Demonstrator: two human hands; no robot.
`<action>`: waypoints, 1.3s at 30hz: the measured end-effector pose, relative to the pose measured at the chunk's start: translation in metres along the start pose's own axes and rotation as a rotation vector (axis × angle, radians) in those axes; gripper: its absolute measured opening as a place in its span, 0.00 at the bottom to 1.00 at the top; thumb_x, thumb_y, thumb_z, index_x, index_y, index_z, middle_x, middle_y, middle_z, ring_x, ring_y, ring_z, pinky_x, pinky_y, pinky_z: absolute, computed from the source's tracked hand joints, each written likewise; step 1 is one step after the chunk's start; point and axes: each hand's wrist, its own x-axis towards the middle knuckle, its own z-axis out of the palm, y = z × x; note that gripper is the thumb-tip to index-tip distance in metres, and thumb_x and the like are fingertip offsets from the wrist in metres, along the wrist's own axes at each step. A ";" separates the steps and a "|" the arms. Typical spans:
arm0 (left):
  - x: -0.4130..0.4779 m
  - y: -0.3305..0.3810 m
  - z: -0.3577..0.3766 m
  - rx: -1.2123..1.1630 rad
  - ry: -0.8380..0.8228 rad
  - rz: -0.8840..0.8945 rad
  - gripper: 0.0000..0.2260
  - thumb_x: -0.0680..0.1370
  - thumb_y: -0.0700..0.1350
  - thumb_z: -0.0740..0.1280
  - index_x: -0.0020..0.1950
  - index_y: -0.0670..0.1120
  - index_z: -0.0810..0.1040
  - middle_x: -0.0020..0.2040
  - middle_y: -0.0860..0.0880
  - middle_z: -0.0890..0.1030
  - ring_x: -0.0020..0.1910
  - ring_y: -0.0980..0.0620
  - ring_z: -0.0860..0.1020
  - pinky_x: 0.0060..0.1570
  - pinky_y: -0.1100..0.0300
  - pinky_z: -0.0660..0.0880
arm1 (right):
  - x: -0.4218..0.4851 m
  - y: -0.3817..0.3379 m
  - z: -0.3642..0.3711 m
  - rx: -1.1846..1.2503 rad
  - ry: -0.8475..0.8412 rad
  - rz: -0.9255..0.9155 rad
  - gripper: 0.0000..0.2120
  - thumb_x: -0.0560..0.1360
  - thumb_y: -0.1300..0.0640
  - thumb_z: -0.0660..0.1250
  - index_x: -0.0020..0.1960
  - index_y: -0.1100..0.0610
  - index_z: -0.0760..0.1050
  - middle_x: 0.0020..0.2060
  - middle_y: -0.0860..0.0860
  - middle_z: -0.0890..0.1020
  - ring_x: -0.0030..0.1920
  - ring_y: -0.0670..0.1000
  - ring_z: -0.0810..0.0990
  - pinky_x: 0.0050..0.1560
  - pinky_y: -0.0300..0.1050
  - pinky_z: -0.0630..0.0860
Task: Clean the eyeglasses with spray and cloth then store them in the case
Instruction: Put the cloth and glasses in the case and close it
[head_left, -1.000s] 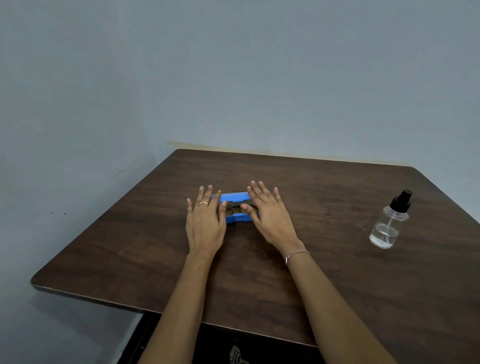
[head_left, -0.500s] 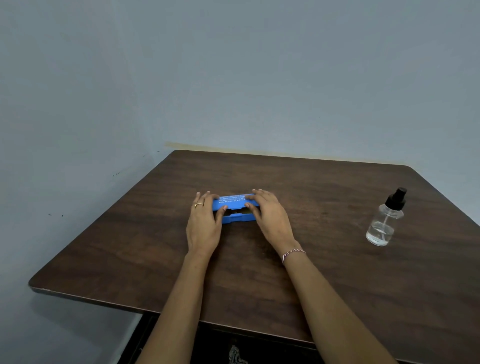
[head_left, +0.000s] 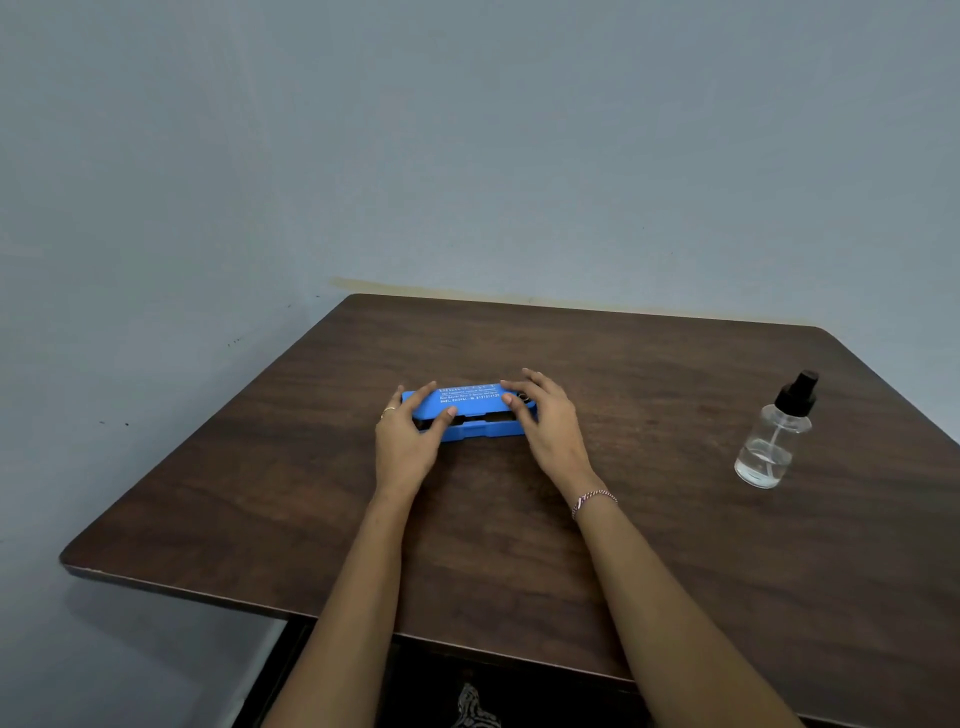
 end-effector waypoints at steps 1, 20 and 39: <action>0.000 0.000 0.000 -0.006 -0.002 -0.007 0.22 0.73 0.50 0.72 0.66 0.54 0.75 0.73 0.43 0.65 0.73 0.49 0.62 0.67 0.55 0.65 | 0.000 0.000 0.000 0.025 0.009 0.010 0.13 0.78 0.53 0.63 0.61 0.51 0.76 0.69 0.52 0.68 0.70 0.50 0.64 0.68 0.43 0.61; 0.005 -0.002 -0.003 -0.008 0.002 -0.081 0.25 0.67 0.48 0.77 0.63 0.53 0.78 0.70 0.41 0.70 0.69 0.50 0.69 0.63 0.61 0.67 | 0.005 0.001 -0.003 0.055 -0.061 0.184 0.28 0.75 0.55 0.68 0.72 0.58 0.65 0.73 0.52 0.64 0.73 0.51 0.61 0.72 0.45 0.58; -0.001 0.004 -0.004 0.011 0.010 -0.086 0.25 0.68 0.48 0.76 0.64 0.51 0.77 0.66 0.42 0.75 0.64 0.50 0.73 0.62 0.61 0.68 | 0.003 -0.004 -0.005 0.052 -0.057 0.220 0.28 0.73 0.55 0.70 0.71 0.57 0.66 0.72 0.53 0.65 0.73 0.52 0.61 0.72 0.48 0.58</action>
